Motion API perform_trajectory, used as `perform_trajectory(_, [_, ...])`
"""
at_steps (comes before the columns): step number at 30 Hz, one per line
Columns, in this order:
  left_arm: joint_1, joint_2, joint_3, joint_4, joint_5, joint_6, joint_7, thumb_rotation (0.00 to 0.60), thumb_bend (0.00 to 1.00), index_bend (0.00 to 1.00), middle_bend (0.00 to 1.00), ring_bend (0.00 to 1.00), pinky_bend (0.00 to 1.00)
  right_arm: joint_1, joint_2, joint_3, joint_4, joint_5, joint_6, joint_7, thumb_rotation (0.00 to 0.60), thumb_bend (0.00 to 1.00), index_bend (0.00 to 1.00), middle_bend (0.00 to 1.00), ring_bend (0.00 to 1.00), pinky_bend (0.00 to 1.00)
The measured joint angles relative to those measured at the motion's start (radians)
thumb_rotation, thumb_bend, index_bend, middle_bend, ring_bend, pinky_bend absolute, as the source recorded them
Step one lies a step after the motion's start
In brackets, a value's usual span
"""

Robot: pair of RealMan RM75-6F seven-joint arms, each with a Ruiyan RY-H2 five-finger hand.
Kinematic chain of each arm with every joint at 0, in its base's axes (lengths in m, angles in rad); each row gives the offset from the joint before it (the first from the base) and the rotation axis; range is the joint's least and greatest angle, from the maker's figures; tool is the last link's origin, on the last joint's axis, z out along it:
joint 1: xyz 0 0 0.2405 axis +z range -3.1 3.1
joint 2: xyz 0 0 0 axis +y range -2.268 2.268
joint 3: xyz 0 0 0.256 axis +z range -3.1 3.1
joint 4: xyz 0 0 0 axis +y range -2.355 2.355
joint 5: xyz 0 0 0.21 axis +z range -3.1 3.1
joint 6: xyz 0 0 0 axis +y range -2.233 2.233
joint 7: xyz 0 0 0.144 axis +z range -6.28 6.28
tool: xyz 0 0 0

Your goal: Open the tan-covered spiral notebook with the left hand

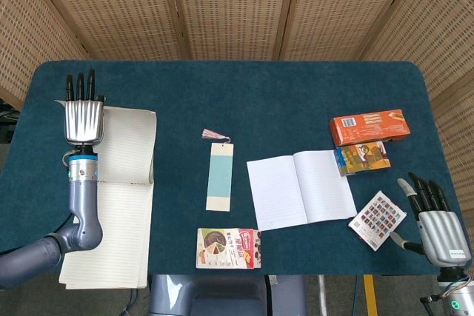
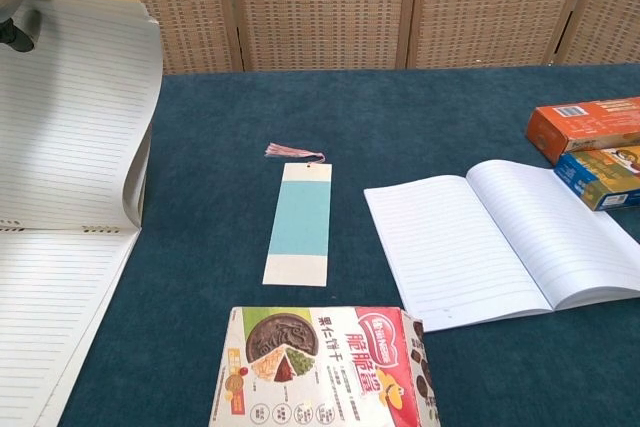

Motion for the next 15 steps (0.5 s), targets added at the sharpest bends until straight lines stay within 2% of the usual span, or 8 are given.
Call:
perform_trajectory(9, [0.001, -0.038, 0.068, 0.068, 0.020, 0.005, -0.034, 0.600, 0.63, 0.77, 0.00, 0.00, 0.00, 0.000, -0.001, -0.002, -0.001, -0.003, 0.003, -0.001, 0.600, 0.10, 0.00, 0.00, 0.00, 0.00])
perform_trajectory(15, [0.006, -0.055, 0.090, 0.111, 0.011, 0.011, -0.019, 0.600, 0.64, 0.77, 0.00, 0.00, 0.00, 0.000, -0.002, -0.003, -0.002, -0.005, 0.002, -0.007, 0.600, 0.10, 0.00, 0.00, 0.00, 0.00])
